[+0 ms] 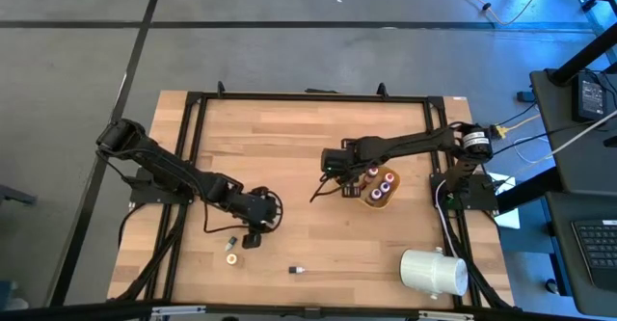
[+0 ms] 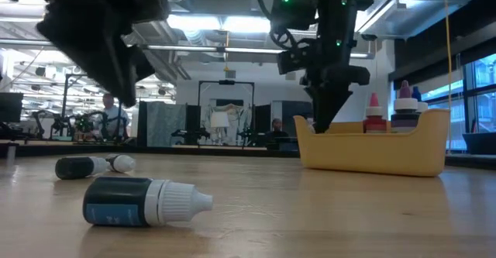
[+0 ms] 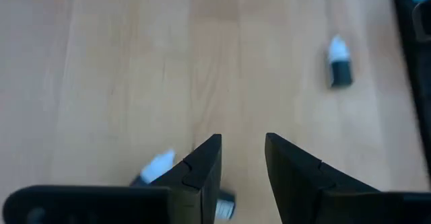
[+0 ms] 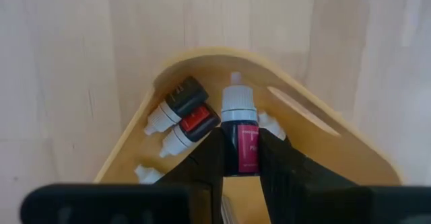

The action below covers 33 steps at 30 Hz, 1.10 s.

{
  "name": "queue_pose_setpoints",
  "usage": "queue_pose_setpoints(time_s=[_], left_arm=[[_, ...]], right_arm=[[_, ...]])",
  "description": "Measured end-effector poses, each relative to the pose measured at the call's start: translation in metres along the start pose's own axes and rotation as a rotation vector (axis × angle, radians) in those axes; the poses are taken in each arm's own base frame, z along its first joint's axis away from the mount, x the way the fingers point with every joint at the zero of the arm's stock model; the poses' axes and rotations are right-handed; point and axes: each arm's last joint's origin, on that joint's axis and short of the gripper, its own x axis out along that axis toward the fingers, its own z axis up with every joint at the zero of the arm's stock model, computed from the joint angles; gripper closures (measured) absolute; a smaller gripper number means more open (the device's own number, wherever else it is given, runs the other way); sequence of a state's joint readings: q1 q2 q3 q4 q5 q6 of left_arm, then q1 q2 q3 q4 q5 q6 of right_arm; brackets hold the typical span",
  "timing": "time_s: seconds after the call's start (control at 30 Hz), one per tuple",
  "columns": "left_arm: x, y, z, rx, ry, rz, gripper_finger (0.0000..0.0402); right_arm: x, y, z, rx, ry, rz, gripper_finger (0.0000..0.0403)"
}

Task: Pick & Place food coloring
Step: Put the small pink food coloring bottle in the yellow bin, then put the top small blue food coloring bottle in the yellow bin

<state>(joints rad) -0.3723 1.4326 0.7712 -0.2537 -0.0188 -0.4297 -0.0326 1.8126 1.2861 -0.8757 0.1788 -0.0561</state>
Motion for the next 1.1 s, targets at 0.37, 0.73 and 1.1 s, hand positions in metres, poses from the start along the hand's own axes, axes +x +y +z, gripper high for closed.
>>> queue_pose_setpoints(time_s=[0.37,0.73,1.1], left_arm=[[0.000,0.003,-0.006,0.000,0.059,0.044,0.0235],[-0.001,-0.006,-0.014,0.079,0.101,0.027,0.0215],[-0.001,-0.007,-0.015,0.110,0.099,0.030,0.0214]], right_arm=[[0.000,0.000,0.001,0.027,-0.007,-0.003,0.0324],[0.000,0.000,0.002,0.002,-0.016,-0.004,0.0303],[0.000,0.000,0.001,0.042,-0.012,-0.004,0.0250]])
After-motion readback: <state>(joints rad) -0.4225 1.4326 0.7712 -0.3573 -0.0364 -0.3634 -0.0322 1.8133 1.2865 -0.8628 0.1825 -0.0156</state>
